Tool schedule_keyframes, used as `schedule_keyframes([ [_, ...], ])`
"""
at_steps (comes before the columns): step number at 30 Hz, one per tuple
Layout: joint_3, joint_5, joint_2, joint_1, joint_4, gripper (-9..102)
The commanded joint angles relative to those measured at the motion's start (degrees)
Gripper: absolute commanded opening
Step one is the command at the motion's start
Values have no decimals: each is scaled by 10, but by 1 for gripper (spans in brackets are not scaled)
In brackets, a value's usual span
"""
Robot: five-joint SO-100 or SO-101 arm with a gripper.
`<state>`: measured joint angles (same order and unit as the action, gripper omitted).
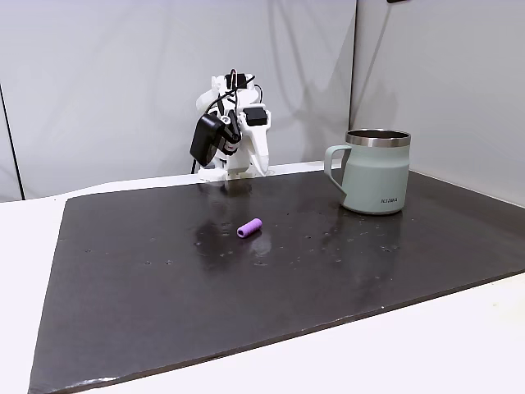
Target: Grasp a pengrip and put it in the cup.
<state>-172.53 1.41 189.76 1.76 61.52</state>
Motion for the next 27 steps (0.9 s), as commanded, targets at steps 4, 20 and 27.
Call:
schedule_keyframes([
  [4,4,16,3,28,-11,0],
  [20,-6,73,4,-21,-68,0],
  [27,8,135,4,-90,-85,0],
])
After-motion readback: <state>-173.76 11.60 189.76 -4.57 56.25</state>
